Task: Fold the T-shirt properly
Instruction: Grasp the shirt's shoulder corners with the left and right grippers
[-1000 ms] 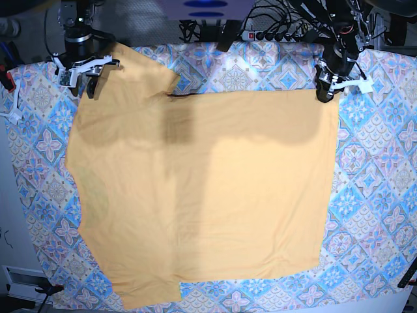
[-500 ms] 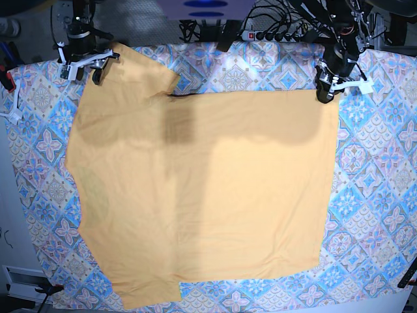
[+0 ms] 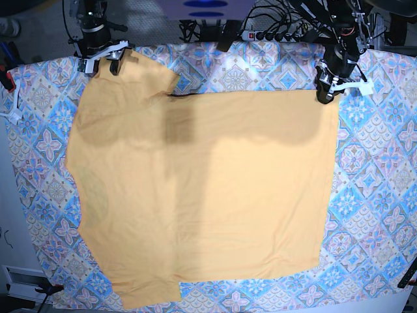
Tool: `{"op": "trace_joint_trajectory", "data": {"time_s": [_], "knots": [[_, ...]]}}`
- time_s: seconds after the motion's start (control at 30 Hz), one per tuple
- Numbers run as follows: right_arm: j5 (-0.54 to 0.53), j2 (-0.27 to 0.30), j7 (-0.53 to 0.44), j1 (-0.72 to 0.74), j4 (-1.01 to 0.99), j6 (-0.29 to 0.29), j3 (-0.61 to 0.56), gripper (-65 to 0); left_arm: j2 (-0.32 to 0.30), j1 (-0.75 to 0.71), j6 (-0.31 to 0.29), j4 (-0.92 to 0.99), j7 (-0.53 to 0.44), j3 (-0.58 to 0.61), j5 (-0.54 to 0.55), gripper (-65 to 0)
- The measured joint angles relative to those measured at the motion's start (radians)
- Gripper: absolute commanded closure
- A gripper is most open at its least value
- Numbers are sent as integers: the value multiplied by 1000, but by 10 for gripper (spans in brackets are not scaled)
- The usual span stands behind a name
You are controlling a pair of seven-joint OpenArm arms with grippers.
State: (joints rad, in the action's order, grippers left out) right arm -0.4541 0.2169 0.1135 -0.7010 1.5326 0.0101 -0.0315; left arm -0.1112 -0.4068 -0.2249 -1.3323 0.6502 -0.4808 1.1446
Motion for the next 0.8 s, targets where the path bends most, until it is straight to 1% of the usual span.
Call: {"op": "trace_joint_trajectory", "data": {"time_s": [0.37,0.43,0.53,0.57,0.6,0.63,0.77,0.8], "knots": [[0,1,-3,0,0,-3,2,-325,0,0,0,0,0,0,0,0],[-1,-4,7,0,-2,10,33,-325,0,0,0,0,0,0,0,0],[-1,-5,7,2,-27,3,95,-325,0,0,0,0,0,0,0,0],[0,-1,3,2,-39,-11,105,-325,0,0,0,0,0,0,0,0],[0,2,-5,2,-48,-10,107,-323,0,0,0,0,0,0,0,0],[0,2,-13,2,-55,-7,105,-312,0,0,0,0,0,0,0,0],[0,-1,-27,3,-65,-8,100,-214,0,0,0,0,2,0,0,0],[0,2,-32,3,-65,8,90,-210,0,0,0,0,1,0,0,0]]}}
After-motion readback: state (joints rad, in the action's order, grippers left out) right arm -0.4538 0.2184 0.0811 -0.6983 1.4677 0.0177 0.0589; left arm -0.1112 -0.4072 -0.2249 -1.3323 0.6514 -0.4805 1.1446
